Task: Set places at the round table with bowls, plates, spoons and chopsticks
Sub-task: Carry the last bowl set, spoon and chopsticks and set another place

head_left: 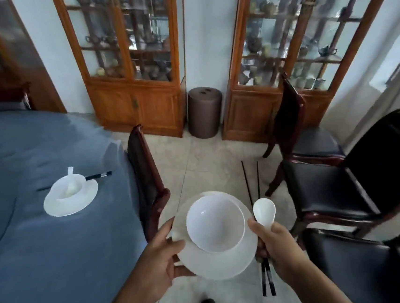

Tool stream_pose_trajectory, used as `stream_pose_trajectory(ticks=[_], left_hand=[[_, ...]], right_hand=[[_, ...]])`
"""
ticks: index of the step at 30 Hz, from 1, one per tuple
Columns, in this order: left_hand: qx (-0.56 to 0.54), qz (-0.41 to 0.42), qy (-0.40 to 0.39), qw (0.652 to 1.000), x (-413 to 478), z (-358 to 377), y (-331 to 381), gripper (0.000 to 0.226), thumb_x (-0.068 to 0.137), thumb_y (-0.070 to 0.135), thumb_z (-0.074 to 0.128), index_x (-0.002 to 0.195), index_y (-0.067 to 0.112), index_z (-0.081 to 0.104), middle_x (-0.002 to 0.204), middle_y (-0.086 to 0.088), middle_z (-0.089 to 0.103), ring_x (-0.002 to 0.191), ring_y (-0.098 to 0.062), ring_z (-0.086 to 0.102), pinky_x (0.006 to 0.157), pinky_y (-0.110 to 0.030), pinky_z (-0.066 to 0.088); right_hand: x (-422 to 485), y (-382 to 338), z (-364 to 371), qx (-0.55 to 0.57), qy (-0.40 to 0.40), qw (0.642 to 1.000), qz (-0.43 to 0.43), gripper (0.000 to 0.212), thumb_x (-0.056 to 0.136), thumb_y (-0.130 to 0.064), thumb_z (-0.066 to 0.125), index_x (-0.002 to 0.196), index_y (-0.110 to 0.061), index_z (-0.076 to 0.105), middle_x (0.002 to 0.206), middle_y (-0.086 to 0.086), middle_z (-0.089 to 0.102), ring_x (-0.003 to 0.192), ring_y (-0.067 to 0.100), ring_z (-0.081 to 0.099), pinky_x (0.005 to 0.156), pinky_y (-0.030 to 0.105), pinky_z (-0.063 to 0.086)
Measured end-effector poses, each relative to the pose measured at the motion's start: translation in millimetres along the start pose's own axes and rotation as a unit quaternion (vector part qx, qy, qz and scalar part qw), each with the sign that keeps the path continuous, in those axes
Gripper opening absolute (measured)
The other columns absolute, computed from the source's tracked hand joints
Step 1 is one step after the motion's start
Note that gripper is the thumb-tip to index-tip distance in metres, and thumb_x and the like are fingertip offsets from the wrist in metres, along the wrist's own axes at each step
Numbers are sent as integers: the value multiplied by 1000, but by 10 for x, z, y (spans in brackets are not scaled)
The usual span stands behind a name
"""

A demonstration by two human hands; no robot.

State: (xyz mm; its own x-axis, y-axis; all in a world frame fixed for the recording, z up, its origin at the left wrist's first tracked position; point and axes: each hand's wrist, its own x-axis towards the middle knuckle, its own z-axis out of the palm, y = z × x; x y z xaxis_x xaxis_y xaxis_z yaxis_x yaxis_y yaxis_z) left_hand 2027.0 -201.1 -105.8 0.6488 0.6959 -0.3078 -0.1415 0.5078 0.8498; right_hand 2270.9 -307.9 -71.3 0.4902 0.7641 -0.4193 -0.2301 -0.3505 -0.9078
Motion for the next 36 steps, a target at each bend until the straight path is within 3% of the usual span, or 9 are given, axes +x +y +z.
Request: stream_pose_trajectory(ticks=[4, 12, 18, 22, 28, 32, 36], left_hand=[[-22, 6, 29, 999, 1073, -101, 623, 62, 73, 13, 76, 129, 36, 64, 127, -13, 67, 108, -43, 69, 72, -57, 59], [-41, 31, 91, 994, 2871, -508, 1598, 59, 77, 11, 73, 132, 32, 62, 129, -13, 66, 114, -46, 65, 76, -61, 58], [-94, 62, 164, 980, 4223, -1039, 2091, 62, 78, 10, 74, 134, 33, 60, 122, -17, 68, 84, -38, 73, 53, -44, 59], [-121, 104, 248, 955, 4908, -1441, 2516, 66, 74, 14, 77, 135, 31, 59, 128, -13, 68, 99, -39, 72, 66, -49, 61], [-144, 153, 345, 915, 5613, -2208, 3238, 64, 75, 12, 70, 136, 28, 58, 131, -14, 66, 97, -37, 70, 65, -46, 61], [-147, 176, 397, 889, 6129, -3012, 3739, 66, 73, 12, 68, 137, 23, 57, 128, -19, 65, 91, -36, 69, 57, -43, 61], [-155, 185, 432, 869, 6585, -3912, 4292, 61, 71, 15, 70, 129, 32, 63, 121, -9, 71, 86, -30, 73, 60, -39, 60]], right_hand=[[1149, -658, 164, -6, -18, 1000, 9, 26, 93, -23, 65, 79, -5, 53, 51, 2, 36, 41, 15, 30, 43, 28, 31], [3366, -1676, 709, -33, -84, 996, 4, 27, 93, -24, 65, 82, -2, 54, 51, 4, 39, 40, 15, 34, 42, 27, 34], [5335, -2282, 1401, -92, -180, 979, 3, 31, 91, -27, 69, 79, 0, 59, 50, 6, 44, 39, 17, 40, 42, 28, 37], [6364, -2838, 2126, -134, -269, 954, 14, 31, 91, -30, 68, 77, -3, 58, 50, 7, 44, 39, 17, 40, 42, 27, 37], [7490, -3538, 3490, -214, -363, 907, 13, 30, 93, -29, 64, 73, -9, 54, 48, 3, 42, 39, 16, 38, 41, 26, 37], [8237, -3764, 4605, -224, -411, 884, 7, 23, 93, -27, 64, 87, -5, 59, 47, 0, 45, 39, 14, 40, 44, 28, 40], [8912, -3964, 5775, -229, -428, 874, 10, 24, 94, -25, 64, 96, -2, 58, 48, 1, 45, 39, 14, 40, 45, 30, 40]])
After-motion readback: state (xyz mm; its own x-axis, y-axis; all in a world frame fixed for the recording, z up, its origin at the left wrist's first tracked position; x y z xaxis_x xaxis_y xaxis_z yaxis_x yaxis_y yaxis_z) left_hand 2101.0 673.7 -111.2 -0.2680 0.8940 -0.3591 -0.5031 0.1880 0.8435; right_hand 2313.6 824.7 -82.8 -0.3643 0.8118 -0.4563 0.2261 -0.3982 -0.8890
